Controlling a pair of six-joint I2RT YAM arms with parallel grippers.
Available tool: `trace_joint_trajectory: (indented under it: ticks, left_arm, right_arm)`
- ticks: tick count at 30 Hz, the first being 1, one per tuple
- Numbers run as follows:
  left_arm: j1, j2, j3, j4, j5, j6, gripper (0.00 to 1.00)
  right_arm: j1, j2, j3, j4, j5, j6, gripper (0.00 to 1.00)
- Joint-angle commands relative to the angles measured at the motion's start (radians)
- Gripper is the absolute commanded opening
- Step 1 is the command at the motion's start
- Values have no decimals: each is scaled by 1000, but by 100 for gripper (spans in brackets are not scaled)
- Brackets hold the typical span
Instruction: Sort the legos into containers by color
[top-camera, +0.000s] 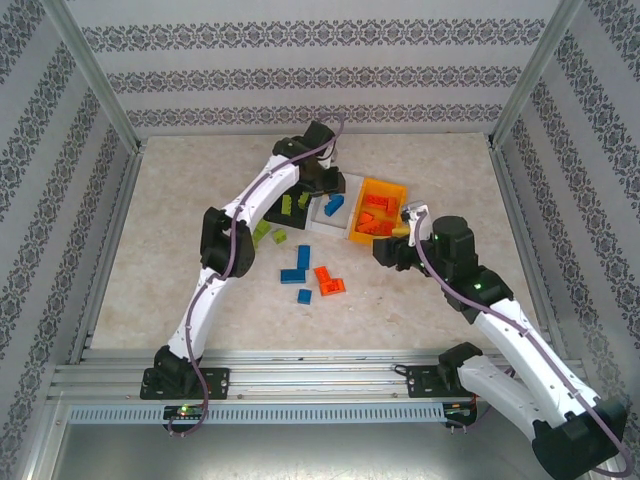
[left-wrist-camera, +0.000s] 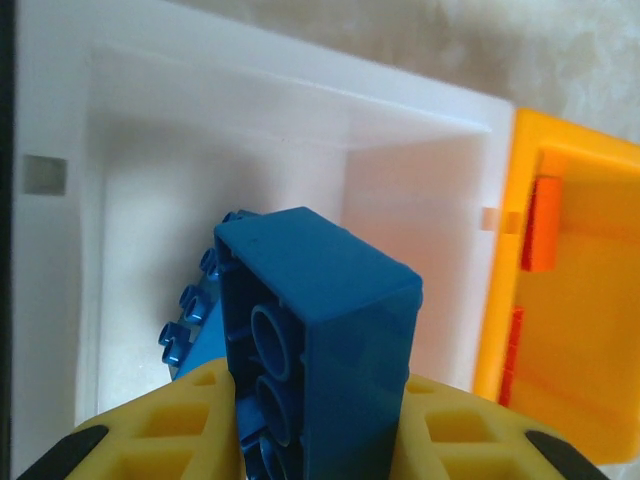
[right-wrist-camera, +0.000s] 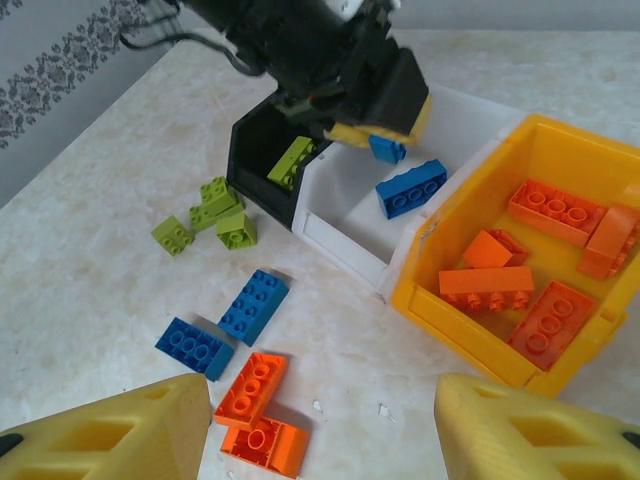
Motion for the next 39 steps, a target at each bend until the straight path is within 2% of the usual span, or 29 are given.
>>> trace_joint_trajectory:
  ticks: [1, 8, 21, 28, 32, 35, 36, 37, 39]
  left_arm:
    - [-11, 14, 48, -73, 28, -20, 23]
    - [-12, 27, 44, -67, 37, -30, 31]
    - [-12, -25, 45, -96, 23, -13, 57]
    - [-12, -125, 20, -145, -45, 33, 59]
    - [-8, -227, -83, -154, -97, 70, 60]
    - [-2, -337, -248, -110, -125, 82, 61]
    - [4, -387, -327, -80, -132, 82, 61]
    - [10, -430, -395, -51, -138, 79, 61]
    - [34, -540, -568, 25, -143, 59, 62]
  right_arm:
    - [-9, -38, -26, -32, 39, 16, 62]
    - [-10, -44, -28, -74, 62, 3, 64]
    - [2, 32, -1, -72, 26, 0, 68]
    - [50, 137, 41, -75, -3, 75, 66]
    - [120, 278, 105, -78, -36, 134, 66]
    - [178, 417, 195, -123, -53, 157, 73]
    - [196, 469, 232, -146, -63, 175, 89]
    - [204, 519, 269, -167, -73, 198, 98]
    - [219, 636, 364, -243, -85, 254, 98]
